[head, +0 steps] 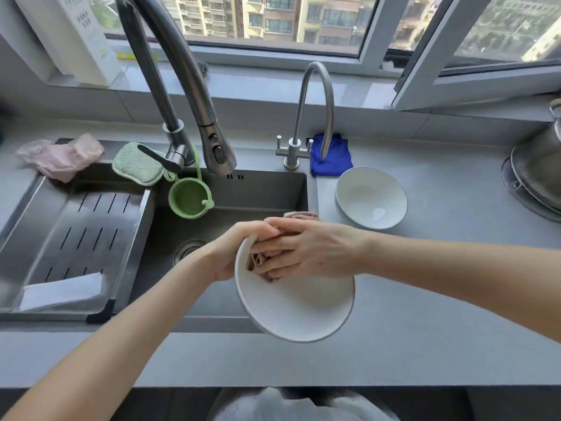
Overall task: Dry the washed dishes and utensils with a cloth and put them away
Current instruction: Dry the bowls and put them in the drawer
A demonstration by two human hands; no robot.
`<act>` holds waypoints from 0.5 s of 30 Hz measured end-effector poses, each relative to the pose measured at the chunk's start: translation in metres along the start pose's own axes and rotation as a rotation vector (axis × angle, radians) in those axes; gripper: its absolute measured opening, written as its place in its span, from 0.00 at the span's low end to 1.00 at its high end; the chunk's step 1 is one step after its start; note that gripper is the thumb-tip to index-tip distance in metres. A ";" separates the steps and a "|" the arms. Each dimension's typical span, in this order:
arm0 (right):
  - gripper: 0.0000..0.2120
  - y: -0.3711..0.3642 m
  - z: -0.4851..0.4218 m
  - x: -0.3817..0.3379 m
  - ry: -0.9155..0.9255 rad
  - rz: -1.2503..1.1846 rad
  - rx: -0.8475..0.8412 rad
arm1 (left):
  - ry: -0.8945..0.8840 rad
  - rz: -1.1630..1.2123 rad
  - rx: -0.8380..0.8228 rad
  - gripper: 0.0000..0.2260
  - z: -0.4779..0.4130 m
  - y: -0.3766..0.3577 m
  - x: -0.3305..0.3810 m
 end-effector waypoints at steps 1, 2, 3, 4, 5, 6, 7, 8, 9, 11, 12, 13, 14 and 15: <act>0.26 -0.002 -0.001 0.001 -0.012 -0.038 -0.029 | 0.008 0.014 0.001 0.16 -0.003 0.001 -0.003; 0.26 -0.004 0.002 0.002 -0.062 -0.123 -0.063 | -0.005 0.023 0.005 0.16 -0.004 0.001 -0.003; 0.24 -0.007 0.007 0.000 -0.141 -0.215 -0.081 | -0.029 0.024 0.046 0.16 -0.004 0.004 -0.002; 0.23 -0.010 0.013 0.000 -0.232 -0.319 -0.092 | -0.053 0.013 0.122 0.17 -0.006 0.008 0.001; 0.23 -0.015 0.018 -0.001 -0.312 -0.447 -0.121 | -0.061 0.013 0.218 0.21 -0.007 0.013 0.004; 0.24 -0.019 0.022 -0.006 -0.358 -0.595 -0.171 | -0.052 0.012 0.324 0.24 -0.008 0.016 0.004; 0.23 -0.021 0.024 -0.014 -0.389 -0.778 -0.238 | -0.042 0.022 0.394 0.24 -0.011 0.016 0.004; 0.21 -0.019 0.024 -0.018 -0.443 -1.015 -0.250 | -0.030 0.046 0.432 0.22 -0.013 0.013 0.004; 0.18 -0.010 0.021 -0.019 -0.521 -1.267 -0.203 | -0.016 0.079 0.443 0.20 -0.017 0.009 0.002; 0.15 0.006 0.017 -0.013 -0.695 -1.658 0.018 | 0.002 0.170 0.449 0.17 -0.023 0.002 0.000; 0.14 0.013 0.018 -0.009 -0.764 -1.722 0.121 | 0.015 0.218 0.440 0.16 -0.026 0.000 -0.002; 0.13 0.018 0.023 -0.007 -0.799 -1.708 0.197 | 0.028 0.258 0.423 0.15 -0.028 -0.001 -0.002; 0.14 0.023 0.030 -0.006 -0.818 -1.637 0.260 | 0.041 0.284 0.403 0.16 -0.031 -0.002 -0.001; 0.16 0.028 0.040 -0.007 -0.824 -1.520 0.336 | 0.047 0.293 0.385 0.19 -0.033 -0.004 0.000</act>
Point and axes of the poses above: each hand's wrist, its own z-axis away from the middle knuckle, its own y-axis out of the back of the hand, x = y × z, the point moved 6 cm from there along -z, towards the middle knuckle, and after that the axes turned 2 degrees about -y, right-handed, at the moved point
